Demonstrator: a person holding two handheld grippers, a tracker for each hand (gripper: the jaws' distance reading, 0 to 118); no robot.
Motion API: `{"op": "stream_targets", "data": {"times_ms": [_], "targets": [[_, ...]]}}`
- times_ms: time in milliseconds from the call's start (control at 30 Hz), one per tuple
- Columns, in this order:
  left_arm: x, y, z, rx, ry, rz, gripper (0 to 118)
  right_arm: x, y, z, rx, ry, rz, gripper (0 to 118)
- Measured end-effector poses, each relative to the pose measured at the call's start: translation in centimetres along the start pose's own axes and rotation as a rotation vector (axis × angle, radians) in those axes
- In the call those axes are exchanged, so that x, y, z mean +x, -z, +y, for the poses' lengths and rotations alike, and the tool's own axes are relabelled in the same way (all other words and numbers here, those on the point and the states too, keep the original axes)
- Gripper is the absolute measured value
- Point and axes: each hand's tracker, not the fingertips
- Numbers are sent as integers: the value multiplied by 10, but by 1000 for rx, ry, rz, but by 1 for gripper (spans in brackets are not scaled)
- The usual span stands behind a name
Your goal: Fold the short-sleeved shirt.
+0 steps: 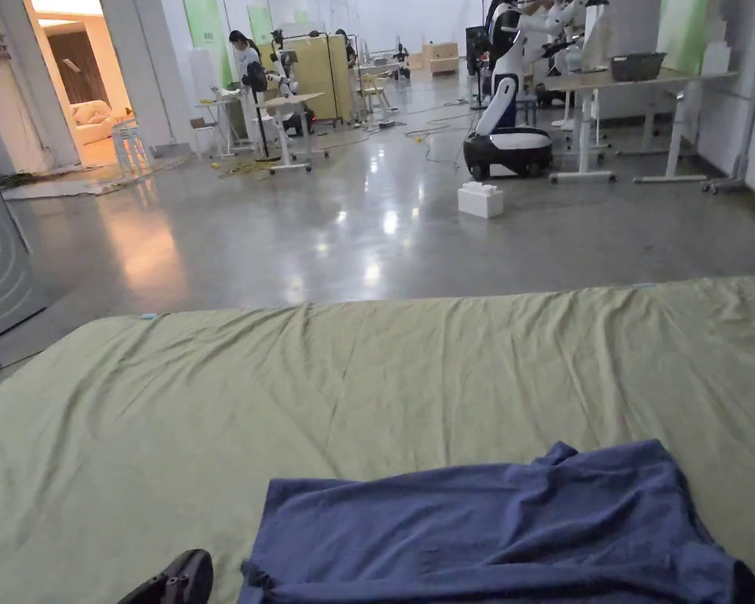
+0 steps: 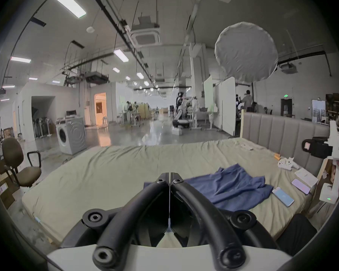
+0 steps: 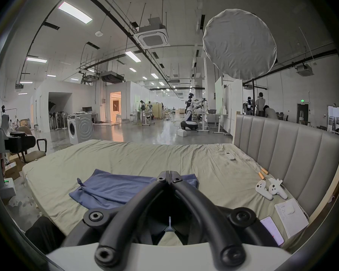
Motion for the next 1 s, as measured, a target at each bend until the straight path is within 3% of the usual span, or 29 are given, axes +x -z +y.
{"op": "stream_targets", "data": {"times_ms": [33, 67, 133, 167, 200, 367, 467, 600, 667, 733, 767, 800, 900, 933, 967, 1000], "targets": [[-5, 5, -4, -23, -5, 6, 4, 1, 0, -3, -10, 1, 1, 0], [-16, 16, -11, -56, -12, 14, 14, 3, 1, -8, -35, 14, 3, 0], [-33, 41, -31, -134, -144, -82, 55, 5, 3, -16, -66, 35, 5, 0], [-39, 54, -43, -190, -212, -97, 69, 6, 4, -20, -88, 49, 11, 0], [-48, 73, -58, -232, -258, -99, 74, 7, 6, -25, -126, 77, 12, 0], [-79, 163, -133, -432, -389, -17, 74, 11, 8, -38, -182, 40, -1, 0], [-85, 202, -162, -529, -251, 89, 74, 16, 7, -43, -221, 55, -38, 0], [-89, 234, -182, -582, -366, 32, 73, 27, 3, -53, -271, 62, -87, 0], [-78, 248, -189, -643, -316, 95, 63, 32, 3, -59, -303, 74, -106, 0], [-67, 245, -180, -637, -205, 129, 45, 36, 5, -64, -322, 86, -119, 0], [-60, 246, -177, -645, -143, 100, 34, 37, 7, -66, -331, 94, -128, 0], [-53, 247, -175, -658, -69, 108, 16, 39, 11, -69, -344, 106, -131, 0], [-25, 253, -176, -692, 94, 104, 11, 47, 34, -77, -374, 140, -121, 0], [-22, 255, -179, -700, 133, 112, 11, 52, 46, -81, -384, 149, -118, 3], [-25, 262, -184, -708, 72, 120, 11, 55, 63, -86, -442, 143, -142, 16], [-29, 263, -182, -700, 55, 135, 11, 57, 82, -91, -506, 109, -159, 55]]}}
